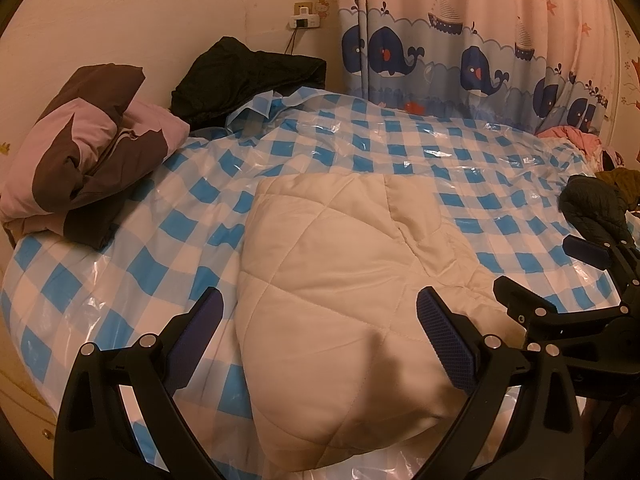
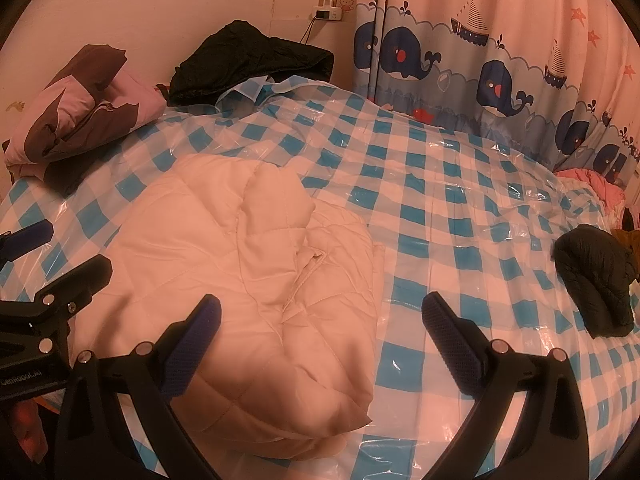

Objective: Fold large clothes

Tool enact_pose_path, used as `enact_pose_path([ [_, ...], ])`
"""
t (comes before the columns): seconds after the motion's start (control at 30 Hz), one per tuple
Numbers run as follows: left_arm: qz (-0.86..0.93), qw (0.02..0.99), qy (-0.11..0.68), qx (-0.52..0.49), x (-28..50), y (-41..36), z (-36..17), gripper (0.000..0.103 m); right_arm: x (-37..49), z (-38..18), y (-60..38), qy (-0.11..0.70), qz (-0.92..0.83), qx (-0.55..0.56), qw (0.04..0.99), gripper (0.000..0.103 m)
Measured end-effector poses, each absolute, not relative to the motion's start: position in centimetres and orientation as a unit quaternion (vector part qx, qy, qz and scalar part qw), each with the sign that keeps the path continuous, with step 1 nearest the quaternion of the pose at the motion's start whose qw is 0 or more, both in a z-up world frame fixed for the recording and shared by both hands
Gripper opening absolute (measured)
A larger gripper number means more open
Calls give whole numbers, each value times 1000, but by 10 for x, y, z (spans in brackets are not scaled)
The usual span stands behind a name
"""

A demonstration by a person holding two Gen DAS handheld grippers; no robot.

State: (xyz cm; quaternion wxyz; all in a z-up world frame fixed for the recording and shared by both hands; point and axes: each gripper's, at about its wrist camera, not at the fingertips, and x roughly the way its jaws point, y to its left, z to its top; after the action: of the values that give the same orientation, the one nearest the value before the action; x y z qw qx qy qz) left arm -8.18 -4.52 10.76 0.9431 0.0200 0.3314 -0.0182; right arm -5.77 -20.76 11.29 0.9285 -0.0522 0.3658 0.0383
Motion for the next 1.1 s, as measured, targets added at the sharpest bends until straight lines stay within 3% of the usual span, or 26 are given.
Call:
enact_pose_path([
  [1.1,-11,929,369,10,-70,-37,99,95,-55,111,-208,367,39,-53,928,97],
])
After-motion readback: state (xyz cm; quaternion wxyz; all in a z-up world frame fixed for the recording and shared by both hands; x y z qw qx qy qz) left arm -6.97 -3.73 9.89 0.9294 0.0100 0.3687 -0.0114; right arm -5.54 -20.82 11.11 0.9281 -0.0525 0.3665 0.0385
